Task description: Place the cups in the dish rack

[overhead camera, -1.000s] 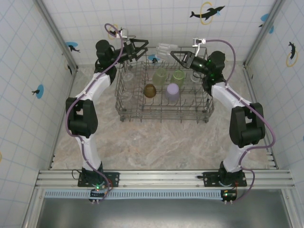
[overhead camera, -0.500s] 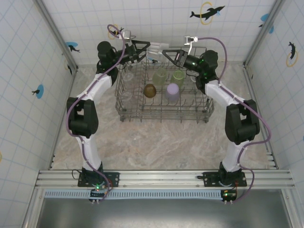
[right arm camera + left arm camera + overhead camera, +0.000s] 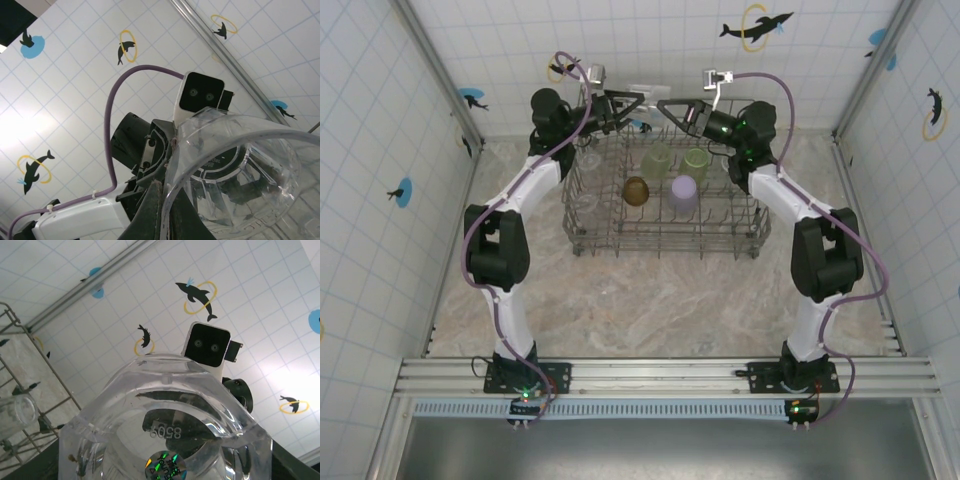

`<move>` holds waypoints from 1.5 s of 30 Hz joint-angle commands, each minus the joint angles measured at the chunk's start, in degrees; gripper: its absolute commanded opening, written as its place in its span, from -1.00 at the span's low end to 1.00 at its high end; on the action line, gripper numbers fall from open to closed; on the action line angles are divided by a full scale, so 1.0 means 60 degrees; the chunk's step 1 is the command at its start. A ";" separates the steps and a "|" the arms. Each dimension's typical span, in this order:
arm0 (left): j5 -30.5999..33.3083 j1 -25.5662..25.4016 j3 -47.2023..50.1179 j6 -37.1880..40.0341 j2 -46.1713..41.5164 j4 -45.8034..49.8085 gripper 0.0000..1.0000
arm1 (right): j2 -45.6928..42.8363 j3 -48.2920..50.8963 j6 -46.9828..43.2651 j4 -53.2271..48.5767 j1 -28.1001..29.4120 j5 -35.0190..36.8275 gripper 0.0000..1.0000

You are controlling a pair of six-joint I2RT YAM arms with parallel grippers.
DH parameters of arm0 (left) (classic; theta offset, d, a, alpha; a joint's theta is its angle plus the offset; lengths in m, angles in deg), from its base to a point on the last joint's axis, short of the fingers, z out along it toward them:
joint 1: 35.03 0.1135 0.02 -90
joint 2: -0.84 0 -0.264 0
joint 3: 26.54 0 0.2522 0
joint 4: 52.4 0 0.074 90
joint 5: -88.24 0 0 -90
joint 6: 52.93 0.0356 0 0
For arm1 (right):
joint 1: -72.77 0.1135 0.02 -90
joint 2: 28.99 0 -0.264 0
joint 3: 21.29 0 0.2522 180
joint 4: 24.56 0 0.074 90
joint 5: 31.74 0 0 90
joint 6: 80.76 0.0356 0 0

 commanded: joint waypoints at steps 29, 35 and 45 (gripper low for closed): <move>0.0400 0.0266 -0.0174 0.1741 -0.0853 0.1034 -1.00 | -0.0980 0.0574 -0.1073 -0.0837 -0.0356 0.0013 0.38; 0.1434 0.0434 -0.1504 0.5158 -0.0929 0.5043 -1.00 | -0.1763 0.1259 -0.2172 -0.2205 -0.0676 0.0184 0.58; 0.5816 0.0392 -0.2442 0.9526 -0.0692 0.8333 -1.00 | -0.3350 0.2788 -0.4139 -0.4550 -0.1015 0.0977 0.67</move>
